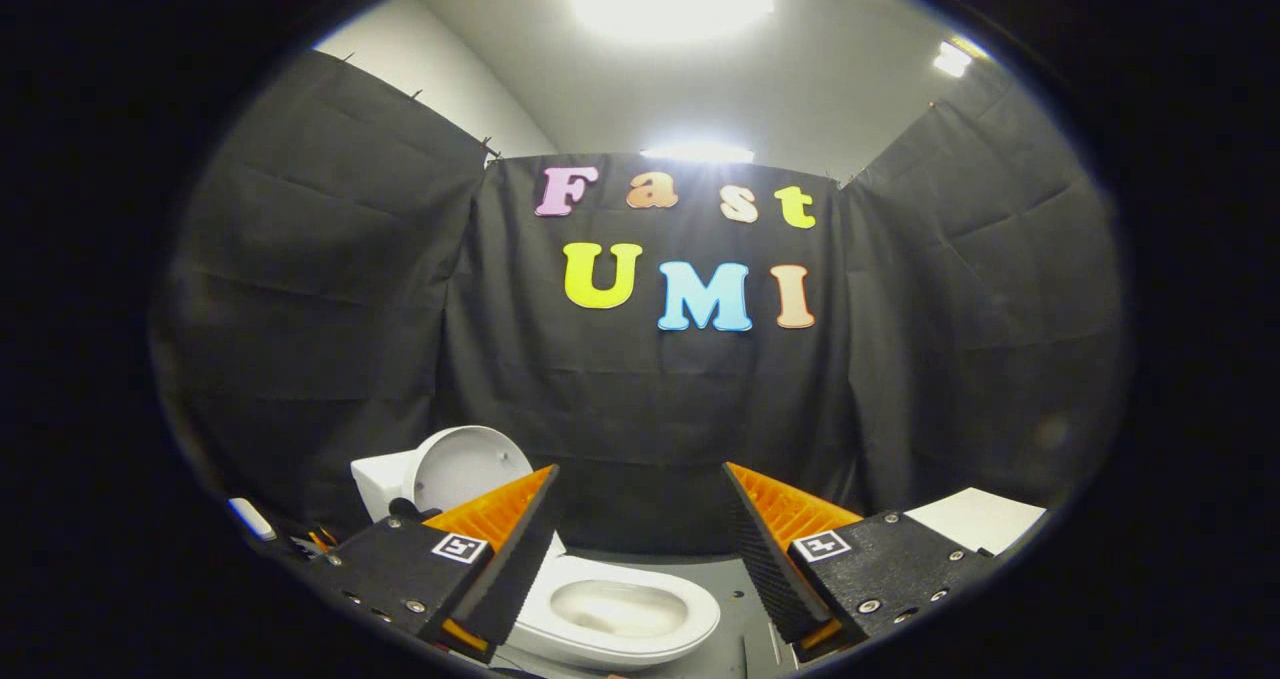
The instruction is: Open the toilet lid.
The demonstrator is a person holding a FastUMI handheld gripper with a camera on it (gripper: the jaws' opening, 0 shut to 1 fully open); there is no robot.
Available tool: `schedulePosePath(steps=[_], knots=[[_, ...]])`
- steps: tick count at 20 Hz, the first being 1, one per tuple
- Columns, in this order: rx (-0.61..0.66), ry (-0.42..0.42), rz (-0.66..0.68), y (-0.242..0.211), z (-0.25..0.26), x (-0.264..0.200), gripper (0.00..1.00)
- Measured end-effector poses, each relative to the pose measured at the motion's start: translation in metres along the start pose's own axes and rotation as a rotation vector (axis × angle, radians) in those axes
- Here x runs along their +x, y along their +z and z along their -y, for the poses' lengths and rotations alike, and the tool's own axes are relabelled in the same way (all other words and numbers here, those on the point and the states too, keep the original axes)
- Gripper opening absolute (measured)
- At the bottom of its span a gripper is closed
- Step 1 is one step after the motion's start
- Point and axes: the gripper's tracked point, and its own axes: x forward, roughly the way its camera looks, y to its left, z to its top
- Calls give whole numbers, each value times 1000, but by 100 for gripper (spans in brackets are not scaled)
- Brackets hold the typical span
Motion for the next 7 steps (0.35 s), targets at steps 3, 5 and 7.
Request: schedulePosePath(steps=[3,5,7], knots=[[23,-24,-1,-2,15,-3,95],[54,-29,-12,-7,20,-3,95],[72,-23,-16,-8,20,-6,95]])
